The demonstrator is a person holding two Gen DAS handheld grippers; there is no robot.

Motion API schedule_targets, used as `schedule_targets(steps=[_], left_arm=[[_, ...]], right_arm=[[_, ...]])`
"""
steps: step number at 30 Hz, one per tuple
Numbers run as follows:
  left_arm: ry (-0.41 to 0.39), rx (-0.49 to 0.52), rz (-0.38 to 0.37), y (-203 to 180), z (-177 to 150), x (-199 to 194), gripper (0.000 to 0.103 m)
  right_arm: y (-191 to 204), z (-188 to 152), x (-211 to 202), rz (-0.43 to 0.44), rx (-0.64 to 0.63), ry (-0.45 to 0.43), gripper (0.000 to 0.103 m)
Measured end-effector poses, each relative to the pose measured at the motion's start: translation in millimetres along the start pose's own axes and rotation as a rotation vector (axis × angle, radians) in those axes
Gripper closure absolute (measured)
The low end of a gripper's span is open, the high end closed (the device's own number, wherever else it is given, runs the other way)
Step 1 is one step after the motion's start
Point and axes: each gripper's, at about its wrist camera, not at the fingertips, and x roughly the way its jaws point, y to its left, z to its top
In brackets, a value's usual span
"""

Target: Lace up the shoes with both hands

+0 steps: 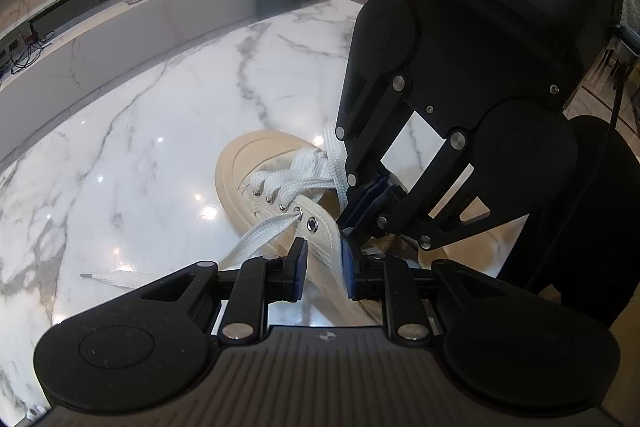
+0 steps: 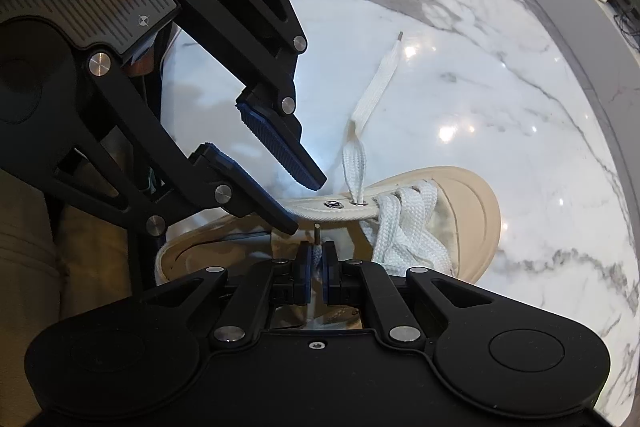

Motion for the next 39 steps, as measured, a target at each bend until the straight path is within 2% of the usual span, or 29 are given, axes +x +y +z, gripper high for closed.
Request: schedule_targets(steps=[13, 31, 33, 35, 39], left_arm=[[0.003, 0.009, 0.002, 3, -1, -2, 0.085], [0.017, 0.017, 0.003, 0, 0, -1, 0.085], [0.017, 0.020, 0.003, 1, -1, -1, 0.085], [0.018, 0.023, 0.004, 1, -1, -1, 0.085], [0.019, 0.021, 0.004, 2, -2, -1, 0.085]], right_arm=[[-13, 7, 19, -0.006, -0.011, -0.020, 0.100], [-26, -28, 38, -0.043, -0.012, -0.034, 0.099], [-26, -33, 38, -0.054, -0.023, -0.037, 0.094], [-25, -36, 38, -0.061, -0.034, -0.042, 0.085], [-22, -43, 35, -0.077, -0.075, -0.054, 0.077]])
